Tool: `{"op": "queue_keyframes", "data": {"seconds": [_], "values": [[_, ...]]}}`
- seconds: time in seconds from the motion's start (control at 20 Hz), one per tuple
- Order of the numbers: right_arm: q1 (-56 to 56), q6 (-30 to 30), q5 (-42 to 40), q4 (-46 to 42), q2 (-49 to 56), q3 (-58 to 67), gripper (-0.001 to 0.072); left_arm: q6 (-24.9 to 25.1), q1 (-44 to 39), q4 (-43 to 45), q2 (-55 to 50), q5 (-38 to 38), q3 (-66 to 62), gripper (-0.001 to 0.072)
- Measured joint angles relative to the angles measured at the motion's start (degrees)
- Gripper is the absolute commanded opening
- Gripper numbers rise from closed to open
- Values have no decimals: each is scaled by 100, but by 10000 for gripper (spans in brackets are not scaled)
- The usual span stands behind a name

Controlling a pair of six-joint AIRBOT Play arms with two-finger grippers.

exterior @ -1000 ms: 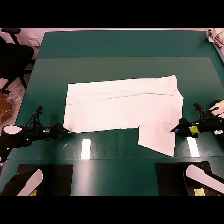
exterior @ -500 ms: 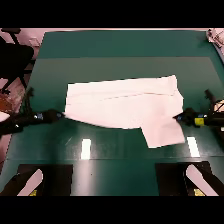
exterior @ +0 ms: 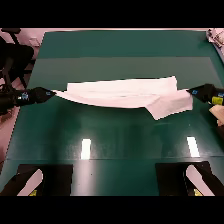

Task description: Fold the shirts.

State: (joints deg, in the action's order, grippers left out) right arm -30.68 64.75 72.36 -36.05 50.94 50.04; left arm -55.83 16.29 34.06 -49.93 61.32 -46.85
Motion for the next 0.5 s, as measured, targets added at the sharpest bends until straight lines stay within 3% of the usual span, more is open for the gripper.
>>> {"op": "queue_keyframes", "data": {"seconds": [0.5], "values": [[415,-271,-323,52,2391,1604,23,621,-1342,131,-1119,-2710,-20,20]]}}
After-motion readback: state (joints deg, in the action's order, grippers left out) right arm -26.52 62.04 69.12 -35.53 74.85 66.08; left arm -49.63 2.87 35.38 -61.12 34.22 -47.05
